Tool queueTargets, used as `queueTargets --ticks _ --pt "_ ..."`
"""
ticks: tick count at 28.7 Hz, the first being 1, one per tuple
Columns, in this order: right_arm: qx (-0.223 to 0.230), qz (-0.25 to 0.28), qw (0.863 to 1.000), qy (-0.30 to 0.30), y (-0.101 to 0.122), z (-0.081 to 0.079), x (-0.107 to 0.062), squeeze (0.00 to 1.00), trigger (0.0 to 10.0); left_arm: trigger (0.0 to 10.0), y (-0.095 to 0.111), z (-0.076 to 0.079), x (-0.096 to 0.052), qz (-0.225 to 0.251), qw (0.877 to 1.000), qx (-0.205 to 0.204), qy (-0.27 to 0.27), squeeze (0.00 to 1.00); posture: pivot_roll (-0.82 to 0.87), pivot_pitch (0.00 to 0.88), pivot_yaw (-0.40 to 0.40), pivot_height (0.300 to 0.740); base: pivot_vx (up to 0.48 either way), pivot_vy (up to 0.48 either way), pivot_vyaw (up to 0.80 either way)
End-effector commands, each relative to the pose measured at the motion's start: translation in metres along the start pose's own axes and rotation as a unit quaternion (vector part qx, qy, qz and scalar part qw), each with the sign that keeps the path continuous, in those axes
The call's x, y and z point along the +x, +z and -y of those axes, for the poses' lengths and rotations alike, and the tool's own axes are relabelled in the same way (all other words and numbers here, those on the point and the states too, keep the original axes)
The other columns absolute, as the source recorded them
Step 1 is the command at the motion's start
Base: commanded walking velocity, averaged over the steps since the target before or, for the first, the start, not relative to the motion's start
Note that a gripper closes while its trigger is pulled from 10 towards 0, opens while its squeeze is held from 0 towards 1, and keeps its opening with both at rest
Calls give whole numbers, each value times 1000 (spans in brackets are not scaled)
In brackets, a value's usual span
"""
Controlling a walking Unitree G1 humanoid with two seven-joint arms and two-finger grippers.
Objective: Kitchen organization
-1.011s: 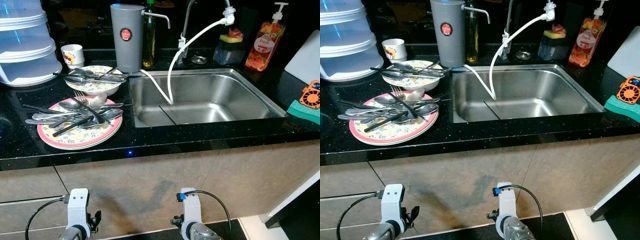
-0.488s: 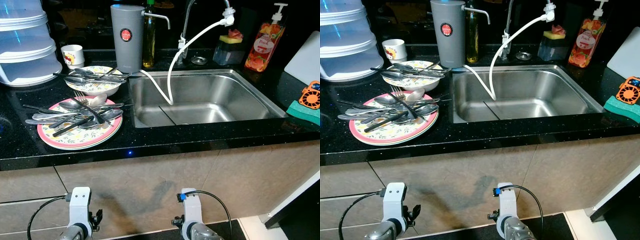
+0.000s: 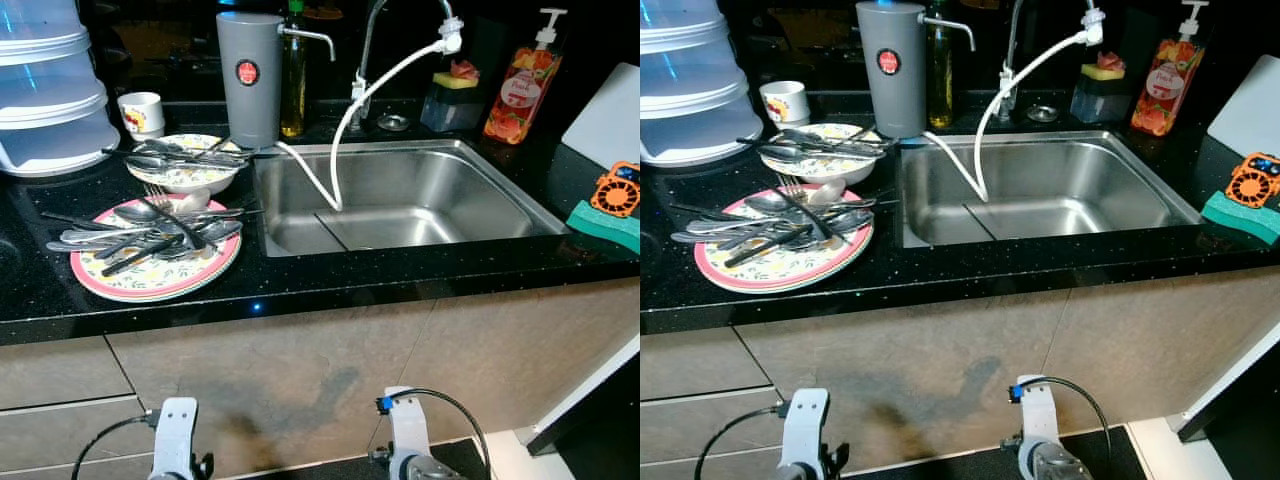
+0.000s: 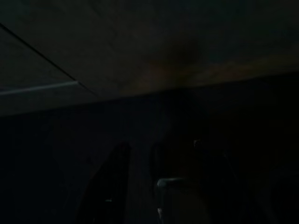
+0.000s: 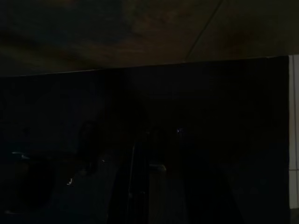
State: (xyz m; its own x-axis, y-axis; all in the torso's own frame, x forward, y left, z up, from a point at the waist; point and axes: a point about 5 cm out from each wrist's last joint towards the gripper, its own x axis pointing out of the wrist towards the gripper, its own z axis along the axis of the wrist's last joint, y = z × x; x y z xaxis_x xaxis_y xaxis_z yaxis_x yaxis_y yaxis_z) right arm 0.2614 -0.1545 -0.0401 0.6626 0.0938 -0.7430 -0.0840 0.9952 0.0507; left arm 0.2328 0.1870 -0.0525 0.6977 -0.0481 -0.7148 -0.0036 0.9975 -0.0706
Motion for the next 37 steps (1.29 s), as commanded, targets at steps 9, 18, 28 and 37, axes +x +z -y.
queueTargets --ticks 9,18,28,37 --pt "24 -37 999 -8 -28 4 -4 0 10000 10000 -25 15 -2 -39 999 8 -12 0 -17 94 1 740 0 0 0" --pt "18 -80 997 -4 -66 0 -10 0 10000 10000 -44 12 -8 -55 998 25 -22 0 13 97 -13 740 0 0 0" --pt "23 -84 996 8 -74 -15 -11 0 10000 10000 -48 0 -13 -61 996 52 -27 0 55 123 50 740 0 0 0" --pt "29 -85 996 11 -81 -20 -13 0 10000 10000 -57 -5 -18 -70 995 67 -32 0 80 136 86 740 0 0 0"
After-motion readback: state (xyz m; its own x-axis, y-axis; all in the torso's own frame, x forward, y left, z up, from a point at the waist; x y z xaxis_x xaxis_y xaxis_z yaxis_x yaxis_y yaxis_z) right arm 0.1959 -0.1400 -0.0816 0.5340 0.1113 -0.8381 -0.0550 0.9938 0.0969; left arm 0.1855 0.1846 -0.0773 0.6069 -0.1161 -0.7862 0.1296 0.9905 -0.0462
